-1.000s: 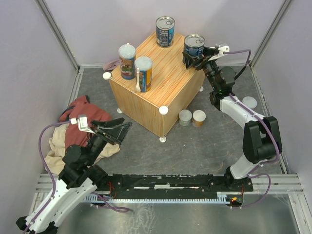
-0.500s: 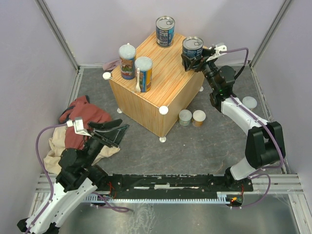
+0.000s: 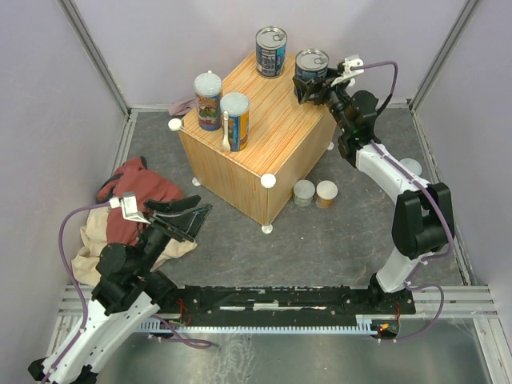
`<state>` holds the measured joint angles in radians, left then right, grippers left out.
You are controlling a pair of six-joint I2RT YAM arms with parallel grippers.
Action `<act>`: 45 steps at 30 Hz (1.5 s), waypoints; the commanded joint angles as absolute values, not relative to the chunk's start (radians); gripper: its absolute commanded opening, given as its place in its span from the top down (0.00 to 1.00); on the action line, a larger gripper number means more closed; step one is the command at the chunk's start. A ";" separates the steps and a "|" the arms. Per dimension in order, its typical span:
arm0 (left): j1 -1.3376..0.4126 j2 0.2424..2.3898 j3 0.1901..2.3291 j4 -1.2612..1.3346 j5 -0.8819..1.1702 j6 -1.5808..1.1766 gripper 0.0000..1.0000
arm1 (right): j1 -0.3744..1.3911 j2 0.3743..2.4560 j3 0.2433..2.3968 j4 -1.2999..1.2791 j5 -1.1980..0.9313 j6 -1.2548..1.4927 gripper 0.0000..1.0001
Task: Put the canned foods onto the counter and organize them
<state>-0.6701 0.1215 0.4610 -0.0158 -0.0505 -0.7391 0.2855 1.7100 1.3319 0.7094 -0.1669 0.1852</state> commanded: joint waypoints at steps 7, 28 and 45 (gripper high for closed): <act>-0.673 0.122 0.497 0.000 -0.046 -0.740 0.01 | 0.243 1.836 1.541 0.599 -0.113 0.203 0.00; -0.673 0.129 0.519 -0.005 -0.022 -0.748 0.01 | 0.242 1.707 1.481 0.441 -0.080 0.218 0.00; -0.674 0.130 0.514 -0.002 -0.023 -0.762 0.01 | 0.280 1.759 1.752 0.106 -0.055 0.114 0.00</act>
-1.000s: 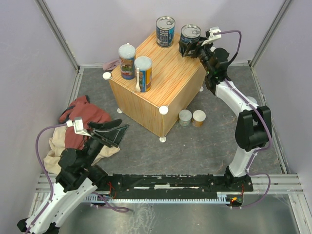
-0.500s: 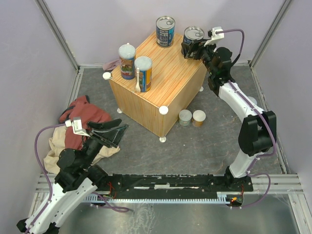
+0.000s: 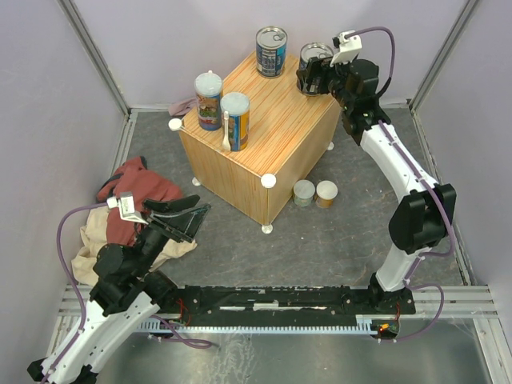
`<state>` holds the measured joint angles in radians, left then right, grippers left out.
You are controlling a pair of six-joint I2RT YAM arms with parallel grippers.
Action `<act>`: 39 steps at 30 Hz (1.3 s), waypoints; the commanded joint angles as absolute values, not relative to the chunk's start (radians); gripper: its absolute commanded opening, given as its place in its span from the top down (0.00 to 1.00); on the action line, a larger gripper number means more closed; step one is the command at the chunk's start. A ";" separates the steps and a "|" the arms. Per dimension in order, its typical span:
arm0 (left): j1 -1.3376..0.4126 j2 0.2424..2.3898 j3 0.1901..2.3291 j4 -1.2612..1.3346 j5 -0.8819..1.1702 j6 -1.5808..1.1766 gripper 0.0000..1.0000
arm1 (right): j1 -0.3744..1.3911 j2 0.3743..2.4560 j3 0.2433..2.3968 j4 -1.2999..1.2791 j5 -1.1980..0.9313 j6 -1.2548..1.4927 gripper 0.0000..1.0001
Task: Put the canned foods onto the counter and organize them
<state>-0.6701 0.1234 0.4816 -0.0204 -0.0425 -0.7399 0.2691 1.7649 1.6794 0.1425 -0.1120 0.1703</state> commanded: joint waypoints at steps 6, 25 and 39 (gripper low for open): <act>-0.673 0.130 0.508 0.000 -0.022 -0.765 0.00 | 0.291 1.762 1.782 0.069 -0.024 0.053 0.00; -0.674 0.126 0.508 0.001 -0.017 -0.772 0.00 | 0.319 1.781 1.884 0.002 -0.052 0.030 0.00; -0.673 0.122 0.506 -0.001 -0.014 -0.773 0.00 | 0.319 1.803 2.019 -0.075 -0.039 0.020 0.01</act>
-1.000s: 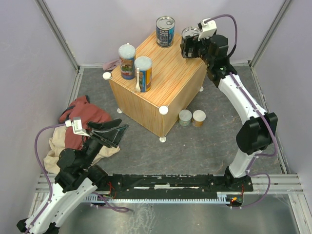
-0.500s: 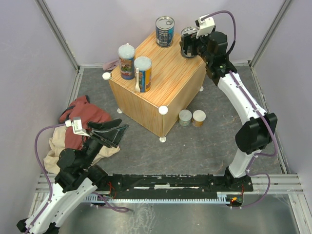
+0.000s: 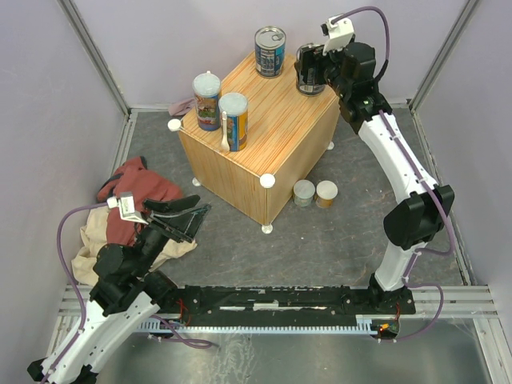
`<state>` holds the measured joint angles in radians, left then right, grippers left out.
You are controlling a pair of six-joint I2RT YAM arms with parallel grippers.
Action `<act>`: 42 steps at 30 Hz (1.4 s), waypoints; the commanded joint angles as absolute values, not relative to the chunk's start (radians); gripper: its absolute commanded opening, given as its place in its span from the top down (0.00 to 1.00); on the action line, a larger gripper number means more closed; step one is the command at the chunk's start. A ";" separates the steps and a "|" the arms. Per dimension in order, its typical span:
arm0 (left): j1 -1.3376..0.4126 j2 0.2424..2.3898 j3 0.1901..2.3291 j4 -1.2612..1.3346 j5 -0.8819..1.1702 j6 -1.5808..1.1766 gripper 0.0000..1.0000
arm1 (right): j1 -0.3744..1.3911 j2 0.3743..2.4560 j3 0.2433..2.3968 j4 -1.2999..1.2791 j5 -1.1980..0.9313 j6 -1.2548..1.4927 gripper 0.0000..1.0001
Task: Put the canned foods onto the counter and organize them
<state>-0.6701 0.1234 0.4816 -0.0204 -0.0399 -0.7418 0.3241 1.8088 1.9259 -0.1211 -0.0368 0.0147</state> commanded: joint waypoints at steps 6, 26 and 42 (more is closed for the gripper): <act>-0.673 0.114 0.502 -0.001 -0.013 -0.780 0.00 | 0.319 1.805 2.049 -0.102 -0.045 0.020 0.00; -0.673 0.104 0.497 -0.004 -0.017 -0.792 0.00 | 0.318 1.828 2.161 -0.161 -0.040 0.006 0.00; -0.673 0.097 0.509 -0.017 -0.016 -0.785 0.00 | 0.319 1.716 2.099 -0.174 -0.026 0.045 0.00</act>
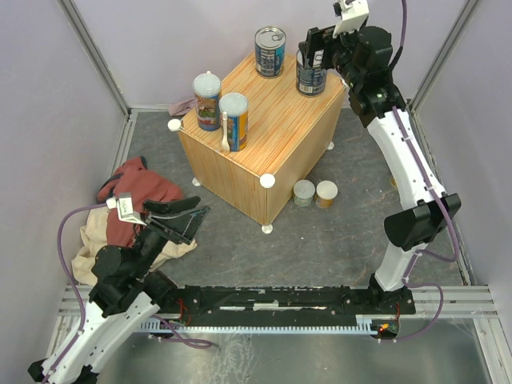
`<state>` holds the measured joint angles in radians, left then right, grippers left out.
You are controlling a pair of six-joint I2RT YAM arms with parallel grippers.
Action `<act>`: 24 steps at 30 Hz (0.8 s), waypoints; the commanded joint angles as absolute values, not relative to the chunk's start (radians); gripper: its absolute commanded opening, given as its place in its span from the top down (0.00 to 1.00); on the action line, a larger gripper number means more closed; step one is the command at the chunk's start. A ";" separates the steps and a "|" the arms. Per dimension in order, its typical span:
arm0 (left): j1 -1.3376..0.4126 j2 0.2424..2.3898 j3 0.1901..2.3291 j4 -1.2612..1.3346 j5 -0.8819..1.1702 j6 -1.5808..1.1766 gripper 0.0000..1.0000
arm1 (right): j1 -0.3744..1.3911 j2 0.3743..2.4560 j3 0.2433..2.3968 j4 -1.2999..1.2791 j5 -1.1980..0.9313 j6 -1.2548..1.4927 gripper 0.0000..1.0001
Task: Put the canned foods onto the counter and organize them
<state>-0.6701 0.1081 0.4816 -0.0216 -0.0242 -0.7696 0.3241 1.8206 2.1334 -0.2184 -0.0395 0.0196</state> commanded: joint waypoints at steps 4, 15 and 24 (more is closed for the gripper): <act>-0.673 0.095 0.511 -0.020 -0.015 -0.786 0.00 | 0.318 1.637 2.006 -0.173 -0.039 0.095 0.00; -0.673 0.069 0.513 -0.054 -0.022 -0.796 0.00 | 0.319 1.331 1.587 -0.083 -0.061 0.285 0.01; -0.673 0.047 0.474 -0.061 -0.046 -0.836 0.00 | 0.323 1.099 1.225 -0.164 -0.004 0.431 0.01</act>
<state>-0.6701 0.0616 0.4812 -0.0742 -0.0269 -0.7879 0.3244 1.1828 1.3396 -0.1291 -0.0479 0.3435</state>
